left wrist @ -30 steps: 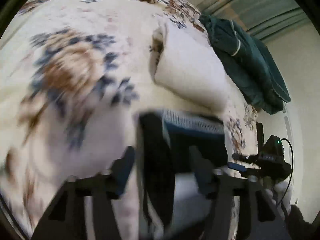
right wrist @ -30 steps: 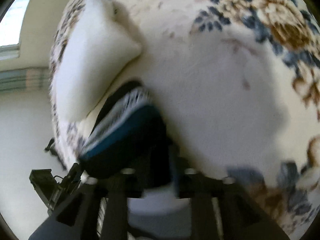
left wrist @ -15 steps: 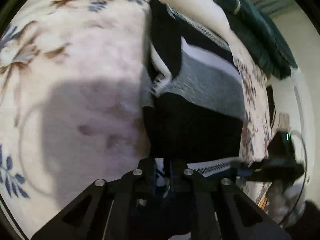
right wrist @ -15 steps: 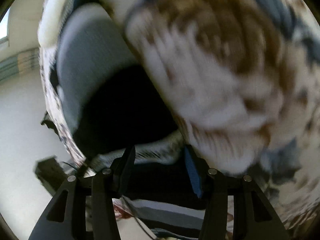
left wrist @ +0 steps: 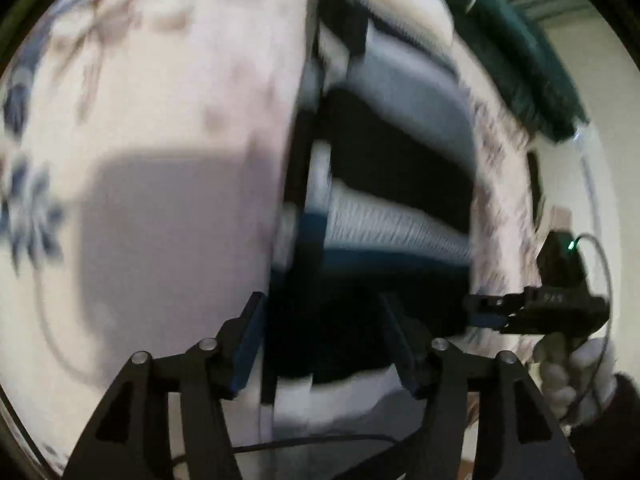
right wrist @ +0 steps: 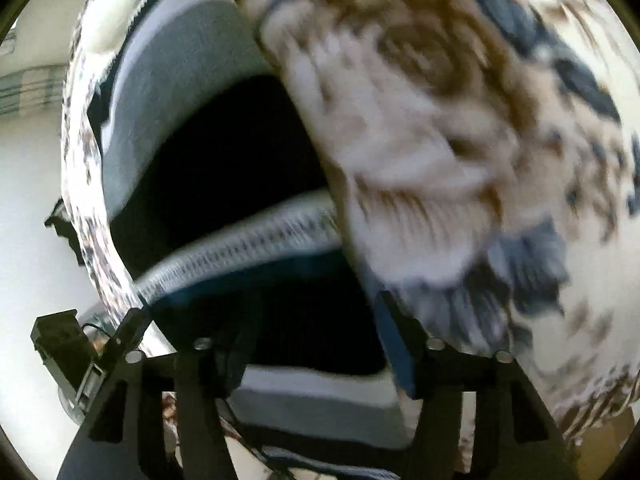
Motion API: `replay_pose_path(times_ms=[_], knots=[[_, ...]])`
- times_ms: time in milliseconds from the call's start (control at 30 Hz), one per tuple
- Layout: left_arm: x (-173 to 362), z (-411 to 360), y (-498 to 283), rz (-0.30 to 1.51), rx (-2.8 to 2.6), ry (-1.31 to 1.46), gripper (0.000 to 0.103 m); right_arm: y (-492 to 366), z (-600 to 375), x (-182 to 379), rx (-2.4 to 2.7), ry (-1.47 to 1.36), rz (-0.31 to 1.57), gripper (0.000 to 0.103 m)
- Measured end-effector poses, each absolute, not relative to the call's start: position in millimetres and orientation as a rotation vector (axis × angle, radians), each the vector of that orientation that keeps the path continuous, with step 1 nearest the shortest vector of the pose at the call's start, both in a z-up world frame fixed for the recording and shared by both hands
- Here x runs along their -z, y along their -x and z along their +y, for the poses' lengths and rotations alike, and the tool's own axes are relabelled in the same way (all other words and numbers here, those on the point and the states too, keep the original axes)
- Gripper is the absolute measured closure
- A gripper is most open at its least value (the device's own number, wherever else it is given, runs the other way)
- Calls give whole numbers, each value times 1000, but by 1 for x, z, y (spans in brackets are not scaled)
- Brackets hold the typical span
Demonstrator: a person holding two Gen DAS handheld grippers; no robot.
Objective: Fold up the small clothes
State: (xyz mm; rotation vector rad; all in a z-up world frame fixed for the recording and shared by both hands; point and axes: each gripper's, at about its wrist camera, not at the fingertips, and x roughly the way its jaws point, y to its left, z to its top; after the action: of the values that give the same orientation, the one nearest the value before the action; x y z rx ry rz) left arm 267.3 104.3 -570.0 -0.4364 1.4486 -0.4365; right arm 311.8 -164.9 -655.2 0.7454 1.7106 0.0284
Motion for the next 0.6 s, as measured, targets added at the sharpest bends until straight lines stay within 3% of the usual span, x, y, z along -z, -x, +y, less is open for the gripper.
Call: replay_pose_path(times_ms=[33, 67, 133, 167, 233, 333, 433, 500, 567, 600], knots=[[575, 100, -257, 1438, 423, 401, 58, -305, -164, 664, -29, -760, 1737, 42], [577, 100, -251, 1424, 402, 370, 91, -301, -159, 673, -32, -785, 1754, 43], [576, 108, -249, 1401, 391, 414, 95, -291, -152, 679, -6, -794, 1729, 71], [576, 116, -250, 1391, 381, 454, 95, -289, -150, 678, 2, -811, 1706, 94], [573, 127, -249, 1379, 389, 469, 94, -287, -154, 677, 50, -847, 1680, 95], [565, 124, -248, 1401, 403, 461, 90, -284, -156, 681, 33, -806, 1700, 95], [554, 133, -238, 1446, 413, 490, 77, -295, -141, 673, -16, -737, 1737, 87], [545, 139, -215, 1450, 414, 495, 74, -295, -133, 665, -65, -756, 1752, 59], [548, 139, -190, 1495, 404, 466, 73, -280, -135, 659, -78, -779, 1761, 44], [552, 141, -180, 1518, 396, 461, 73, -271, -135, 659, -80, -782, 1770, 43]])
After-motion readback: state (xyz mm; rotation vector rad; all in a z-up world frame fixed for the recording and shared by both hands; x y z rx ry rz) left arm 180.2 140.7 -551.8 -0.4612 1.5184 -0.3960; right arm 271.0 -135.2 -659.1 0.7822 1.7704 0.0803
